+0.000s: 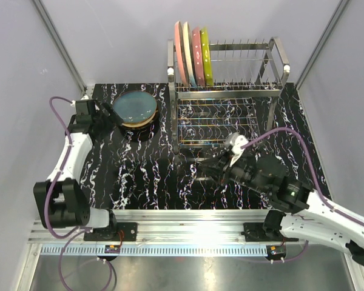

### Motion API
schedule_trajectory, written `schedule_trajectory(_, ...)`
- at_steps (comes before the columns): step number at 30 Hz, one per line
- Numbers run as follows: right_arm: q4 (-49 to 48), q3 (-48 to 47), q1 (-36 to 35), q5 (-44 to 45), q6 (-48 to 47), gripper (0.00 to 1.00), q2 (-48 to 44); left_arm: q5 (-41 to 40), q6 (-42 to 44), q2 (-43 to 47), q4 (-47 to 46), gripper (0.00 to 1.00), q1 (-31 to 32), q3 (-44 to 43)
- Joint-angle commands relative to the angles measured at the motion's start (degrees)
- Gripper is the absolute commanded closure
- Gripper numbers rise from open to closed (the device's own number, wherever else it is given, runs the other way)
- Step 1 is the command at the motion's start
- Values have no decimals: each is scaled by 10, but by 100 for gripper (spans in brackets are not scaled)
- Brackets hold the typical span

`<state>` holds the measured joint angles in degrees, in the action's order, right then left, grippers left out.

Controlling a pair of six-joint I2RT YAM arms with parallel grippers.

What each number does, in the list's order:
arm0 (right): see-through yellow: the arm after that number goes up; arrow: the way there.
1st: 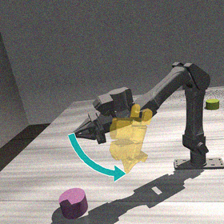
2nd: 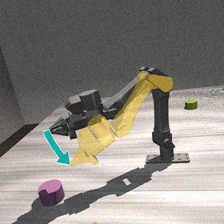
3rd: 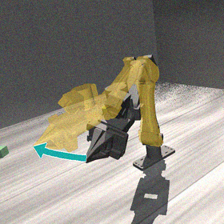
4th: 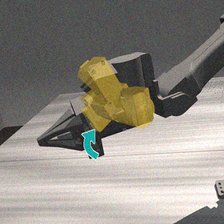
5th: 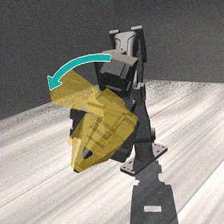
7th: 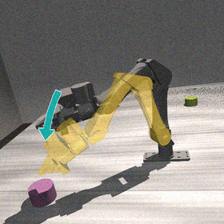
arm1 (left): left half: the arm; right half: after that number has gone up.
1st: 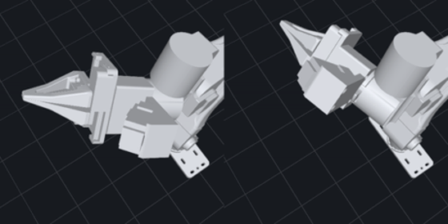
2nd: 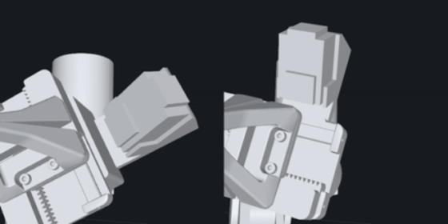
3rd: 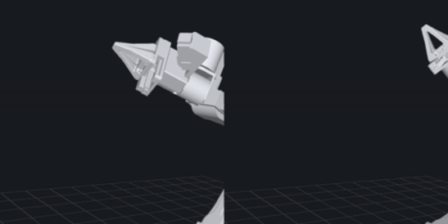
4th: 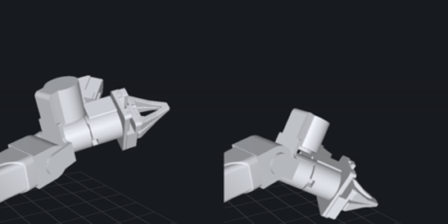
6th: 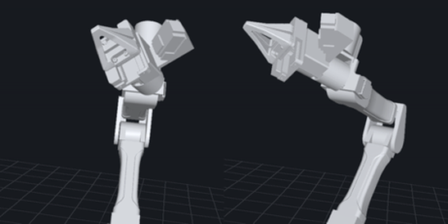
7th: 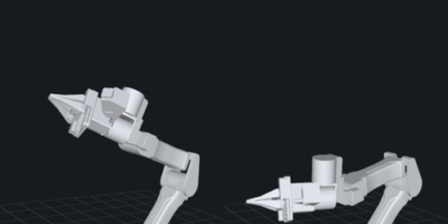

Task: Load the plates into the dish rack
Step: Grab a plate with the left arm

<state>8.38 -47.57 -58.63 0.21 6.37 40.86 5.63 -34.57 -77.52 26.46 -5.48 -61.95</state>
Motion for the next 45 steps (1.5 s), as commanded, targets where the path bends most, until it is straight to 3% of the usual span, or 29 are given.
schedule_trajectory(1, -34, 42, -54, 71, 17, 72, 11, 15, -7, -37, -49, 9, -9, -45)
schedule_trajectory(9, -52, 112, -135, 160, 28, 69, 52, 19, -15, -148, -53, 21, -19, -118)
schedule_trajectory(19, -67, 186, -140, 175, 68, 65, 72, 18, -23, -248, -52, 31, -27, -204)
schedule_trajectory(20, -66, 188, -140, 175, 69, 64, 75, 19, -23, -253, -53, 35, -27, -208)
schedule_trajectory(36, -70, 234, -139, 199, 106, 64, 62, 14, -20, -335, -69, 41, -32, -241)
schedule_trajectory(45, -72, 230, -140, 204, 104, 63, 79, 23, -23, -359, -81, 48, -35, -248)
